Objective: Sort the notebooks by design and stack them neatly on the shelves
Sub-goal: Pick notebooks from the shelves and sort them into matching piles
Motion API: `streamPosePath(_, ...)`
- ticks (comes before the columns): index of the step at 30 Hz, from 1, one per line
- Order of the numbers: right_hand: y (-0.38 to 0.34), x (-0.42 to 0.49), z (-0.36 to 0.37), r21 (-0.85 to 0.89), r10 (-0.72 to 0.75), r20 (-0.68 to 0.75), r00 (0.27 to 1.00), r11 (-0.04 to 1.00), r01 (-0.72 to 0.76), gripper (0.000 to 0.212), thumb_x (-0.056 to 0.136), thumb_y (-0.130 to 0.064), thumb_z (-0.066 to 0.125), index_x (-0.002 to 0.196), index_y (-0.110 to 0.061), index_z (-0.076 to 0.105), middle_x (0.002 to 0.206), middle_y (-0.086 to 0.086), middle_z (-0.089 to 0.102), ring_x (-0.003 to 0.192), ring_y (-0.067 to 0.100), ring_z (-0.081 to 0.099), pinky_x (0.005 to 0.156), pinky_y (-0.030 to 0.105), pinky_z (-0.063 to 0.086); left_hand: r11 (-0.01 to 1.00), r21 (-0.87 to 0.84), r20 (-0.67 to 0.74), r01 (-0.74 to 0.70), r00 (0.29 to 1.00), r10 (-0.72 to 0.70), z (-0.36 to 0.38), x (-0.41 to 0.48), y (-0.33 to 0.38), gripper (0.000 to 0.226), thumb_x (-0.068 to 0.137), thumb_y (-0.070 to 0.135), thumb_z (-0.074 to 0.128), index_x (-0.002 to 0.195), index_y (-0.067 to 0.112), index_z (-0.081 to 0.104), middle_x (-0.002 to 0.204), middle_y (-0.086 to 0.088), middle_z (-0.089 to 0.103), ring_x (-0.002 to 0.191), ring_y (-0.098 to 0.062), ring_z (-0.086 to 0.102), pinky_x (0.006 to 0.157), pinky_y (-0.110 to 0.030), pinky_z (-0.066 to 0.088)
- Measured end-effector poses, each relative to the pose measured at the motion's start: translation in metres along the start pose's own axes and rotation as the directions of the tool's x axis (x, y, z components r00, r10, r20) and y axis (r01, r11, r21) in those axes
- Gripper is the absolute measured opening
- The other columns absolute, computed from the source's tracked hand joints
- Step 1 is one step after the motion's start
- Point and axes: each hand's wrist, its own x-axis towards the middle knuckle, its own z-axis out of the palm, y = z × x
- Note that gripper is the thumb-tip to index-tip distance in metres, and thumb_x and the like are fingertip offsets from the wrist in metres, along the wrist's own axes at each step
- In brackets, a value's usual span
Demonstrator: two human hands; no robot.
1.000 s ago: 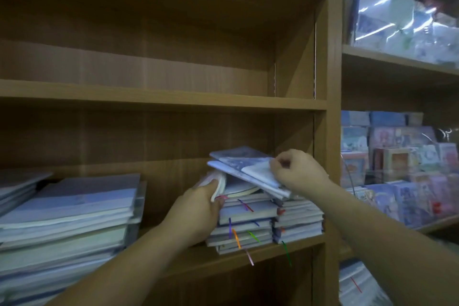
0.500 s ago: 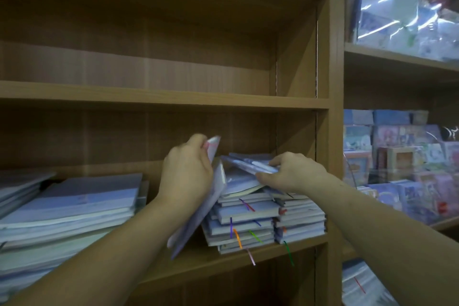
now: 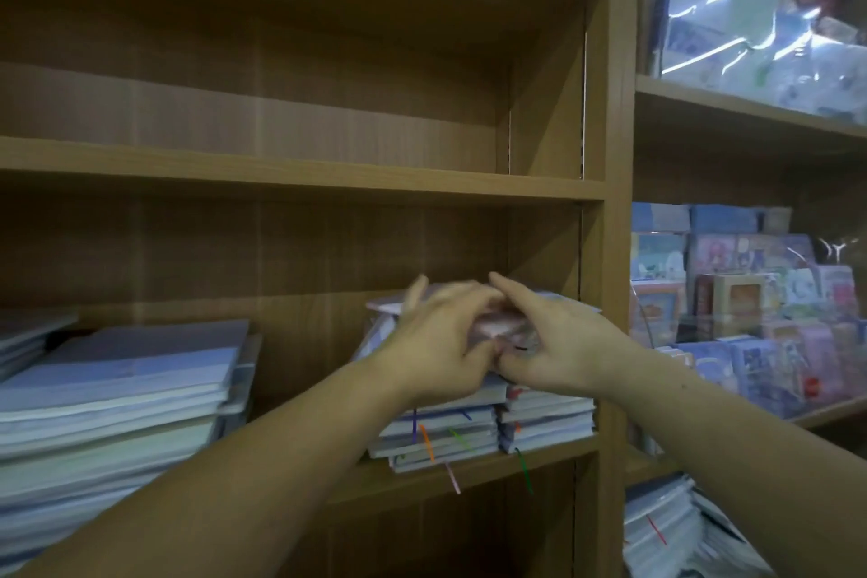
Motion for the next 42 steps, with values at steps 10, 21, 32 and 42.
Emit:
streamPosePath(10,-0.012,0.034,0.021,-0.212,0.276,-0.038,0.960,0.937,-0.278,0.062,0.099,-0.064,0.008,0.110,-0.027,0.056,0.103,0.003,0.064,0.093,0.028,0.061,0.081,0.045,0.051,0.849,0.023,0.003,0.529,0.849,-0.529,0.004,-0.081,-0.053,0.025,0.096,0.043,0.055,0.103,0.022,0.068,0.096,-0.003,0.072,0.092,-0.028,0.067,0.074,-0.040,0.054)
streamPosePath(21,-0.012,0.036,0.012,0.181,0.322,-0.138,0.937,0.938,-0.296,0.068,0.093,-0.067,0.049,0.145,-0.024,0.053,0.142,-0.001,0.059,0.130,0.023,0.054,0.102,0.042,0.050,0.928,0.255,-0.474,0.273,0.871,-0.126,-0.047,-0.065,-0.026,0.044,0.092,0.014,0.057,0.132,0.032,0.061,0.109,-0.006,0.075,0.096,-0.038,0.070,0.075,-0.041,0.055)
streamPosePath(32,0.020,-0.021,-0.026,0.244,0.270,-0.256,0.928,0.947,-0.208,0.072,0.091,-0.024,0.061,0.156,-0.029,0.029,0.156,-0.003,0.038,0.141,0.020,0.040,0.110,0.039,0.043,0.940,0.281,-0.034,0.193,0.981,-0.191,0.002,0.035,-0.011,0.046,0.094,0.016,0.056,0.135,0.038,0.061,0.133,-0.006,0.049,0.120,-0.034,0.044,0.100,-0.043,0.043)
streamPosePath(42,0.007,0.020,0.039,-0.232,-0.071,-0.211,0.975,0.972,0.020,0.060,0.104,-0.050,0.019,0.144,-0.021,0.053,0.135,0.002,0.062,0.123,0.028,0.057,0.100,0.044,0.045,0.936,-0.069,0.016,0.346,0.938,-0.346,0.010,0.016,-0.019,0.023,0.078,0.033,0.051,0.087,0.017,0.064,0.087,-0.004,0.067,0.085,-0.027,0.065,0.073,-0.039,0.057)
